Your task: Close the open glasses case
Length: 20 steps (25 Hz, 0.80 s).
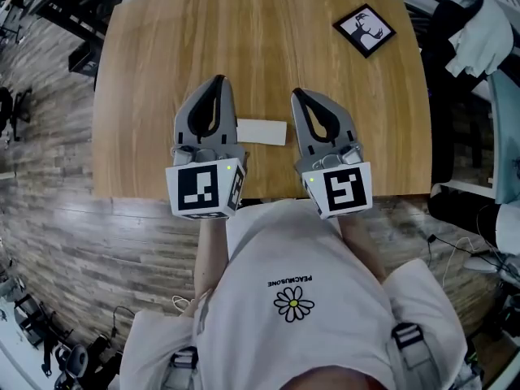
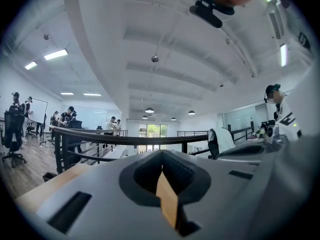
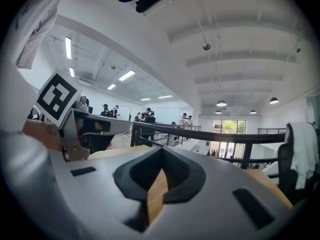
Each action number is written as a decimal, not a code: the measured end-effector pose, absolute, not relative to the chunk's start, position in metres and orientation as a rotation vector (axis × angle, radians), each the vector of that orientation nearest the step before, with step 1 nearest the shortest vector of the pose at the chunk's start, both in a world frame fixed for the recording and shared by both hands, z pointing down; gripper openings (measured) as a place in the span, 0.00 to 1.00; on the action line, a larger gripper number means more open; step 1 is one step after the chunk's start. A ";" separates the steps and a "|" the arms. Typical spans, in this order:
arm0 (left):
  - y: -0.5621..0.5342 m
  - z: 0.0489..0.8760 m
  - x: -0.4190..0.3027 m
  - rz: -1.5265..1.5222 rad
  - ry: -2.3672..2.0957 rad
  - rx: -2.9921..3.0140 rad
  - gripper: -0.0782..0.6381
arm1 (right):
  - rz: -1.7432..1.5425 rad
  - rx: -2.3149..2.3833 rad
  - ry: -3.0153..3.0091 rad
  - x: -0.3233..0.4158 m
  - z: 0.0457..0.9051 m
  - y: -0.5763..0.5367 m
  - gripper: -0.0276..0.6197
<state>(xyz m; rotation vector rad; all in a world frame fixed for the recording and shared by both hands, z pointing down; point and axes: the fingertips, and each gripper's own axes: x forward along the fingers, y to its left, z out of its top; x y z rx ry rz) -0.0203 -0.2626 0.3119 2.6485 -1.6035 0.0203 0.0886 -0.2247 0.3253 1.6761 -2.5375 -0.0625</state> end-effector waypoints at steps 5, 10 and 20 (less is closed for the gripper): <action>-0.262 0.303 -0.023 0.007 -1.616 2.673 0.13 | -0.077 1.677 -2.520 0.089 0.328 -0.228 0.05; -0.265 0.308 -0.031 0.024 -1.639 2.654 0.13 | -0.078 1.671 -2.509 0.088 0.333 -0.229 0.05; -0.266 0.309 -0.045 0.030 -1.674 2.630 0.13 | -0.056 1.645 -2.522 0.079 0.336 -0.231 0.05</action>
